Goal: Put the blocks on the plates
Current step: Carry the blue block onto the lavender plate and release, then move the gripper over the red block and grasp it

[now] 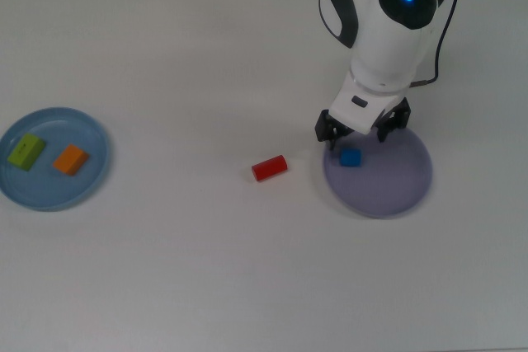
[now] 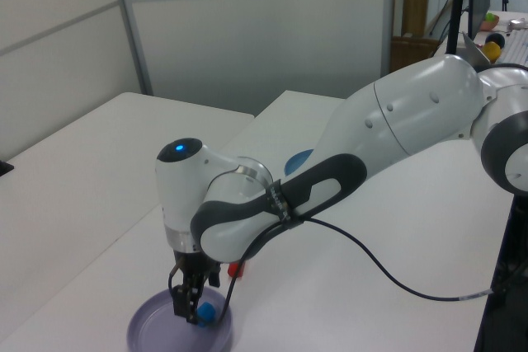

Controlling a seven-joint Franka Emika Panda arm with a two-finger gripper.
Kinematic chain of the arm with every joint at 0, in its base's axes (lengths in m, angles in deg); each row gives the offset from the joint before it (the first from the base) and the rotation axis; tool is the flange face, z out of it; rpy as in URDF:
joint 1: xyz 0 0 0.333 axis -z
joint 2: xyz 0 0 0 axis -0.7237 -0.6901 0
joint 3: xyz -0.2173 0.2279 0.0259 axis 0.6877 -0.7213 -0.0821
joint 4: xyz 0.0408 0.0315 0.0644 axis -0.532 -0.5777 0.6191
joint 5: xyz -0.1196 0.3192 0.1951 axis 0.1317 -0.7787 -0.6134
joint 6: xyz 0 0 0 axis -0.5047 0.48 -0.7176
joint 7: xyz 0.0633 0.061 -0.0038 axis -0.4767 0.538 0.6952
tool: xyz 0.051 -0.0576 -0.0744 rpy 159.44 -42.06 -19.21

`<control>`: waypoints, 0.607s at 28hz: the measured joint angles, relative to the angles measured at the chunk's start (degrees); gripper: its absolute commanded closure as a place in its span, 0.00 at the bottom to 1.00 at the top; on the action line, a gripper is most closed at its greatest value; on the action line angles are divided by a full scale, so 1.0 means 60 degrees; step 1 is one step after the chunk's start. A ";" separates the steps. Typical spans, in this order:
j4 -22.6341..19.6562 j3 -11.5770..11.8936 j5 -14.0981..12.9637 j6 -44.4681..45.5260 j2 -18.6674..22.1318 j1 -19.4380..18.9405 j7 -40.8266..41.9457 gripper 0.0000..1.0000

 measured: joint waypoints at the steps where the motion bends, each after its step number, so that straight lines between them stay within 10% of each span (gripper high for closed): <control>1: 0.0014 0.0044 0.0013 0.0076 0.0047 0.0028 0.0057 0.00; 17: -0.0092 0.0422 0.0203 0.0463 0.0143 0.1314 0.3147 0.00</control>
